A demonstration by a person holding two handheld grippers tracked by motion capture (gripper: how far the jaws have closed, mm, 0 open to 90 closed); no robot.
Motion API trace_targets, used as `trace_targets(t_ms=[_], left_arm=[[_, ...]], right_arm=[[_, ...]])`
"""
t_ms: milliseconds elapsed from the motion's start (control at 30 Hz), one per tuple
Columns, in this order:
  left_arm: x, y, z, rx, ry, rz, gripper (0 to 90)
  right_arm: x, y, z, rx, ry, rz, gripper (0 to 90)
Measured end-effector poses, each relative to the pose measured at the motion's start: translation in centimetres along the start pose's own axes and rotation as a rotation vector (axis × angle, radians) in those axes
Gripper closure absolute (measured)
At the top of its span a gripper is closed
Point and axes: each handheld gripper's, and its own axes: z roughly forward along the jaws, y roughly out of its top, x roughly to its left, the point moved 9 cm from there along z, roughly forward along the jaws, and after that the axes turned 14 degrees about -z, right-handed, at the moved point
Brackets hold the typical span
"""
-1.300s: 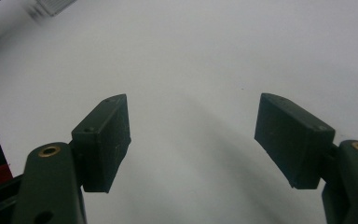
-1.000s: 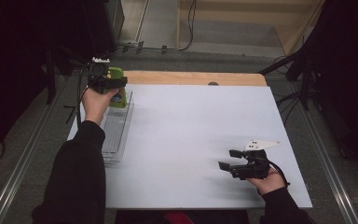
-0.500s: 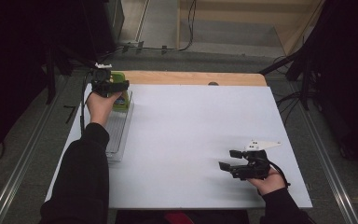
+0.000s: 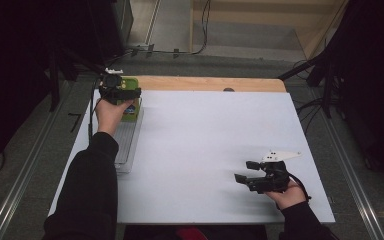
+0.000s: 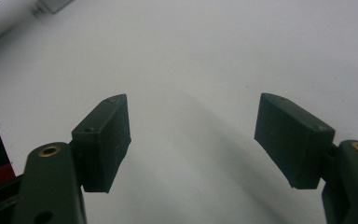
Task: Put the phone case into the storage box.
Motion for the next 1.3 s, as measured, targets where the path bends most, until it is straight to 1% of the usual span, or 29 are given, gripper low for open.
trace_targets(t_ms=[33, 133, 167, 200, 333, 433, 467, 533, 567, 633, 667, 767, 800, 833, 900, 967, 1000, 1133, 1300], left_arm=[[0.0, 0.0, 0.0, 0.003, -0.005, 0.001, 6.4], [0.0, 0.0, -0.1, 0.003, -0.002, -0.001, 6.4], [0.1, 0.0, 0.0, 0.005, 0.006, 0.000, 5.9], [0.1, -0.1, -0.1, 0.008, 0.016, 0.000, 2.6], [0.0, -0.3, -0.3, 0.036, -0.011, -0.030, 2.4], [0.0, -0.1, -0.8, 0.035, -0.017, -0.037, 2.4], [0.0, 0.0, -0.9, 0.034, -0.016, -0.045, 2.4], [-0.1, 0.1, -1.3, 0.037, -0.036, -0.059, 2.4], [-0.2, 0.1, -1.5, 0.041, -0.036, -0.061, 2.4], [-0.3, 0.2, -2.0, 0.043, -0.052, -0.065, 2.4], [-0.3, 0.3, -2.2, 0.044, -0.051, -0.069, 2.4], [-0.3, 0.4, -3.1, 0.057, -0.075, -0.082, 2.4], [-0.3, 0.4, -3.3, 0.060, -0.079, -0.078, 2.4], [-0.4, 0.4, -3.6, 0.067, -0.093, -0.085, 2.4], [-0.4, 0.3, -4.0, 0.088, -0.103, -0.097, 2.4], [-0.7, 0.0, -4.4, 0.114, -0.130, -0.108, 2.4], [-0.7, -0.1, -4.7, 0.120, -0.123, -0.108, 2.4], [-1.1, -0.3, -5.4, 0.149, -0.155, -0.108, 2.4], [-1.9, -0.5, -6.5, 0.165, -0.212, -0.104, 2.8]], right_arm=[[0.0, 0.0, 0.0, 0.000, 0.000, 0.001, 25.0], [0.1, 0.0, 0.0, 0.000, -0.001, 0.000, 24.9], [0.1, 0.0, 0.0, -0.001, -0.002, 0.000, 25.0], [0.1, 0.0, 0.0, -0.003, -0.001, 0.001, 25.0], [0.1, 0.0, -0.1, -0.001, -0.002, 0.004, 25.0], [0.0, 0.0, -0.1, -0.002, -0.003, 0.004, 25.0], [0.1, 0.0, -0.1, -0.002, -0.003, 0.003, 25.0], [0.1, 0.0, -0.1, -0.003, -0.003, 0.005, 25.0], [0.1, 0.0, -0.1, -0.003, -0.001, 0.005, 25.0], [0.1, 0.0, -0.1, -0.002, -0.001, 0.005, 25.0], [0.1, 0.0, -0.1, -0.001, -0.002, 0.004, 25.0], [0.1, 0.0, 0.0, -0.002, -0.001, 0.002, 25.0], [0.1, 0.0, 0.0, -0.001, -0.002, 0.002, 25.0], [0.1, 0.0, 0.0, 0.001, -0.003, 0.001, 25.0], [0.0, 0.0, 0.0, 0.001, -0.003, 0.002, 25.0], [0.0, 0.0, 0.0, 0.002, -0.003, 0.003, 24.9], [0.0, 0.0, 0.0, 0.002, -0.004, 0.001, 25.0], [0.1, 0.0, 0.0, 0.003, -0.002, 0.003, 24.9], [0.0, 0.0, 0.1, 0.005, -0.004, 0.005, 25.0]])
